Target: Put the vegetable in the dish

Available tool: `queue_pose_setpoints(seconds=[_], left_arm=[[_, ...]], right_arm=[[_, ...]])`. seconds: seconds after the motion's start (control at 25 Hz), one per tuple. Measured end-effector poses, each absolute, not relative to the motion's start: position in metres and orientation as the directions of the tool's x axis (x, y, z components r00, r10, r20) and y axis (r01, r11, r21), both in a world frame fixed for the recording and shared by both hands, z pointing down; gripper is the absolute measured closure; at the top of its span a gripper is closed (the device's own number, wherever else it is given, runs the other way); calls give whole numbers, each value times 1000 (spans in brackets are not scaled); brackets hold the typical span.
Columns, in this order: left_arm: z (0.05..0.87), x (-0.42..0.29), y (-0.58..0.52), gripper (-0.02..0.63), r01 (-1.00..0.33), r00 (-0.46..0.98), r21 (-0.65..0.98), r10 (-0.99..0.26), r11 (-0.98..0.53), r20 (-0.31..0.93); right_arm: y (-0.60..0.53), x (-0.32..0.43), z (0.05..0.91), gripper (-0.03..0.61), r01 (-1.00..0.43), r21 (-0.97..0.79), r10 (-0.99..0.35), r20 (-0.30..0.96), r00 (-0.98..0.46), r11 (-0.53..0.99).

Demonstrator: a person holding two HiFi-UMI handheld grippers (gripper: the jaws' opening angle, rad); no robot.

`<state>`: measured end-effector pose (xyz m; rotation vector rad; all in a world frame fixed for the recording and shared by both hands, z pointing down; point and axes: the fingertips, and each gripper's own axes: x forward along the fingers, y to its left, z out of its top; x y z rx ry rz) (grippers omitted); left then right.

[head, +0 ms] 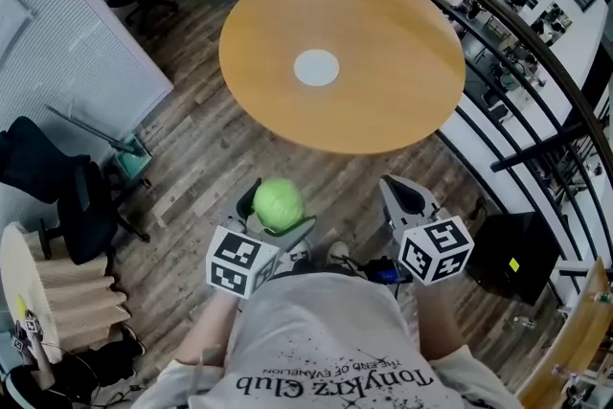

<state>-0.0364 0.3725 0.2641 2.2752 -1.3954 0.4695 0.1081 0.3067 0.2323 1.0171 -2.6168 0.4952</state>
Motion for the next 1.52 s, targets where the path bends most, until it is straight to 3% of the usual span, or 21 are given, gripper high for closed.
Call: queue_pose_setpoints(seconds=[0.96, 1.52], left_arm=[[265, -82, 364, 112, -875, 476, 169, -745, -454, 467], [277, -94, 281, 112, -889, 453, 184, -747, -420, 487]], right_arm=[[305, 90, 248, 563, -766, -200, -662, 400, -633, 611], [213, 78, 264, 561, -750, -227, -636, 412, -652, 622]])
